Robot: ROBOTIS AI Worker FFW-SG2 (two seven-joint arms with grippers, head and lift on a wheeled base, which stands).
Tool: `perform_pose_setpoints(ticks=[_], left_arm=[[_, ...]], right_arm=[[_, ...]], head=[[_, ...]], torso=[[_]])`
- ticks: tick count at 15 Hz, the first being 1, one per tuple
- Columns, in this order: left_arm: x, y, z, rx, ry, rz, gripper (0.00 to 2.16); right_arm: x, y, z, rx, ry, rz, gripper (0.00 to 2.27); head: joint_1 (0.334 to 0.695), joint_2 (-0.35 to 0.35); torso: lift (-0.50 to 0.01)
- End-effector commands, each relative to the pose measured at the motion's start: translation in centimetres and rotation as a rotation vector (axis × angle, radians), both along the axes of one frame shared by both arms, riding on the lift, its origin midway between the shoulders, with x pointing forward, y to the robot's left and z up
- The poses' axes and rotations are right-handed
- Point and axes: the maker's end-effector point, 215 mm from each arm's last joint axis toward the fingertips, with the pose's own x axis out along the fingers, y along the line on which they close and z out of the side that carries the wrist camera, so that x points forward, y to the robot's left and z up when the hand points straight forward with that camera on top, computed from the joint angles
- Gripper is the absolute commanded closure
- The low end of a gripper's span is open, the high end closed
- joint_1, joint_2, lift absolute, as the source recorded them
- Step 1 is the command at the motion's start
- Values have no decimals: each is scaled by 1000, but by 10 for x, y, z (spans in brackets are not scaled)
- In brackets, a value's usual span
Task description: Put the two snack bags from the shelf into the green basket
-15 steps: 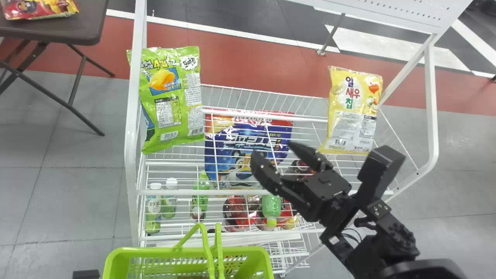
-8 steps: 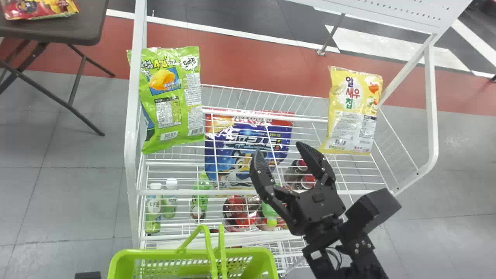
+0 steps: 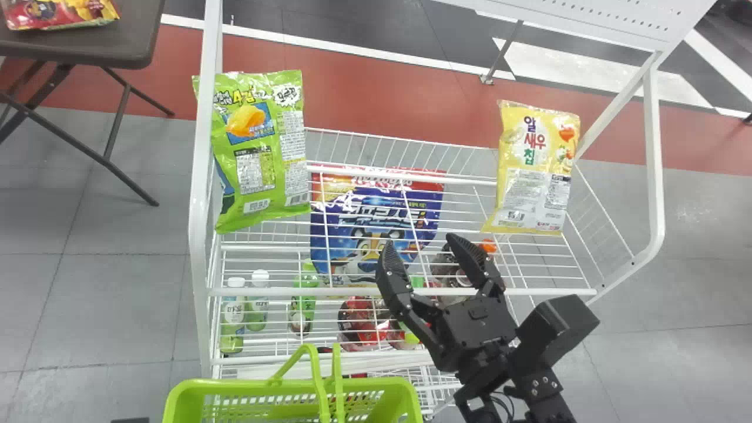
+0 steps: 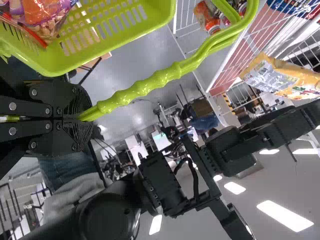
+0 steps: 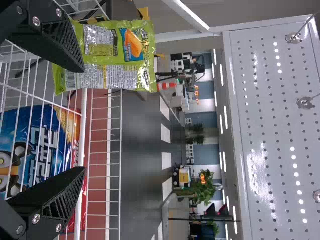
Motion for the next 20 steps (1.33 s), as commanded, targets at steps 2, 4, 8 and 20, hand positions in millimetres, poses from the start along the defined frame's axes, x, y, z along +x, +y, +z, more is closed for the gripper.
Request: perform_pose_setpoints(ticks=[2, 4, 8, 20], left_arm=[[-1, 1, 0, -1, -1, 2, 2094], [-1, 1, 0, -3, 1, 4, 2094], [-1, 1, 1, -2, 0, 4, 2094], [2, 1, 0, -1, -2, 12, 2094]], right_arm=[[0, 4, -2, 11, 9, 6, 124], [0, 9, -5, 18, 27, 13, 124], [0, 10, -6, 17, 30, 15, 124], [5, 8, 15, 52, -51, -19, 124]], head=[[695, -350], [695, -350], [695, -350], [695, -350]], torso=[[-4], [-4], [-4], [-4]])
